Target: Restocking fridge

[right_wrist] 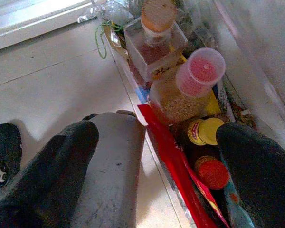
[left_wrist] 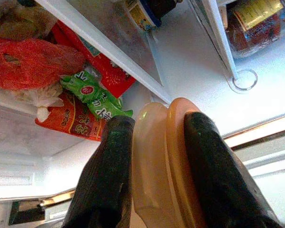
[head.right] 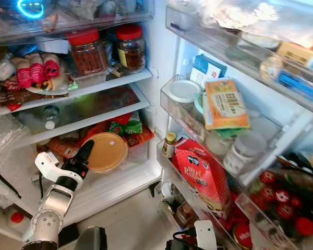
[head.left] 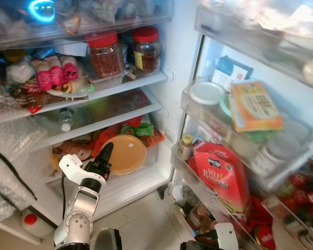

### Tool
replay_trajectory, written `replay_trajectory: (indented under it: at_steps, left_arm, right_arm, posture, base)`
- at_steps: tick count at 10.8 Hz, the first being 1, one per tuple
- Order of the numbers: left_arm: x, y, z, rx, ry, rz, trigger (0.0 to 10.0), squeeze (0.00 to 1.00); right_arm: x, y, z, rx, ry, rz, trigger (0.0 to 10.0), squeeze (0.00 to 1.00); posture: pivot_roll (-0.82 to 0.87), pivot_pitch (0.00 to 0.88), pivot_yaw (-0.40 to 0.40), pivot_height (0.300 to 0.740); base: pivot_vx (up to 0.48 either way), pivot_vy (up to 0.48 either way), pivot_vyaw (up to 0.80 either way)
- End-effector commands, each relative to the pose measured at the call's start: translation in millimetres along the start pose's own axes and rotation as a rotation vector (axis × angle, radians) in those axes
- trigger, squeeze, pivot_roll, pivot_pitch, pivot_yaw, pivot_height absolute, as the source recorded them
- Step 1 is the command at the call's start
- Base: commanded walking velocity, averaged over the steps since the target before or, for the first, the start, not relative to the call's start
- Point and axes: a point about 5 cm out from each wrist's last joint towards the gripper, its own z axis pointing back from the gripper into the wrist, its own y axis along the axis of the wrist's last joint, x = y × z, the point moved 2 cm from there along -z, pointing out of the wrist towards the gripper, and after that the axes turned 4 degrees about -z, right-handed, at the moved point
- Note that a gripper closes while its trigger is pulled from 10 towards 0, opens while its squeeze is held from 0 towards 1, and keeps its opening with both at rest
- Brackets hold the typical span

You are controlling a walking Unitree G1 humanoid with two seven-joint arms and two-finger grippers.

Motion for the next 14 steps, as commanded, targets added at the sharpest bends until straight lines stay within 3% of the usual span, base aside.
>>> replay_trajectory:
  at_steps: [1, 7, 14]
  left_arm:
    - [0.2, 4, -1.1, 0.015, 0.003, -0.015, 10.0, 0.0]
    - [-1.2, 4, -2.0, 0.021, 0.012, -0.027, 10.0, 0.0]
    - [-8.2, 14, -2.4, 0.077, 0.067, -0.05, 10.0, 0.0]
  right_arm:
    - [-5.9, -31, 6.6, -0.115, 0.019, -0.003, 10.0, 0.0]
    - [-6.3, -32, 6.6, -0.114, 0.023, 0.003, 10.0, 0.0]
    - [-6.9, -33, 7.0, -0.118, 0.026, 0.0, 10.0, 0.0]
  posture:
    - [-0.17, 0.058, -0.009, 0.631]
    - [-0.17, 0.05, -0.008, 0.631]
    - [-0.17, 0.065, -0.009, 0.631]
  base:
    - [0.27, 0.0, 0.0]
    - [0.27, 0.0, 0.0]
    - [0.0, 0.0, 0.0]
